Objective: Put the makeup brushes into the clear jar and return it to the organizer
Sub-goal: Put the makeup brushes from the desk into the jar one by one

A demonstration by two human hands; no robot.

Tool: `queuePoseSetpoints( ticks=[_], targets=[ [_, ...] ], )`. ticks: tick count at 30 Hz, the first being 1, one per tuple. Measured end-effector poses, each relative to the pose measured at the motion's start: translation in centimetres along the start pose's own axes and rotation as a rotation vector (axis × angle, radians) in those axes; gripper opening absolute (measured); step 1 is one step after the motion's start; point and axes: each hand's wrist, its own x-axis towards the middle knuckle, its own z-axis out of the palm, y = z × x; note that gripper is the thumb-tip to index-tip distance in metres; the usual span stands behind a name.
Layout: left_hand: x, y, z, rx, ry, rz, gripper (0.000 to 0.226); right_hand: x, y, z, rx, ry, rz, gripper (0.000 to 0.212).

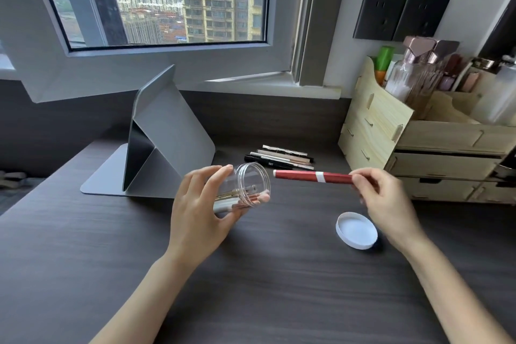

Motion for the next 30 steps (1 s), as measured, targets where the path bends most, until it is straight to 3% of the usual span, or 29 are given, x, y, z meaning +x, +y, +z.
queuePoseSetpoints(
  ticks=[4,9,13,16,20,23,26,30],
  targets=[
    [0.0,0.0,0.2,0.027,-0.010,0.006,0.063,-2.9,-3.3,-1.9,0.284,-0.047,-0.005,0.020],
    [-0.2,0.3,0.3,0.015,-0.022,0.049,0.059,-4.0,-5.6,0.6,0.047,-0.080,-0.186,0.010],
    [-0.3,0.5,0.1,0.011,-0.055,0.069,0.063,-4.8,-6.5,4.7,0.071,-0.109,-0.309,0.004],
    [-0.3,0.4,0.1,0.002,-0.083,0.062,0.064,-4.7,-6.6,6.9,0.116,-0.122,-0.298,0.009],
    [-0.3,0.2,0.1,0.007,-0.082,0.052,0.065,-4.2,-6.4,8.0,-0.035,-0.116,-0.480,0.019],
    [-0.1,0.2,0.0,0.000,-0.051,0.020,0.063,-2.7,-5.4,7.8,0.032,-0.015,-0.408,0.022],
    [0.1,0.4,-0.2,-0.036,-0.009,-0.044,0.062,0.5,-2.7,8.8,-0.263,0.059,-0.335,0.018],
    [0.3,0.6,-0.5,-0.088,0.034,-0.131,0.064,3.1,0.4,11.3,-0.740,-0.184,-0.193,0.033]
  ],
)
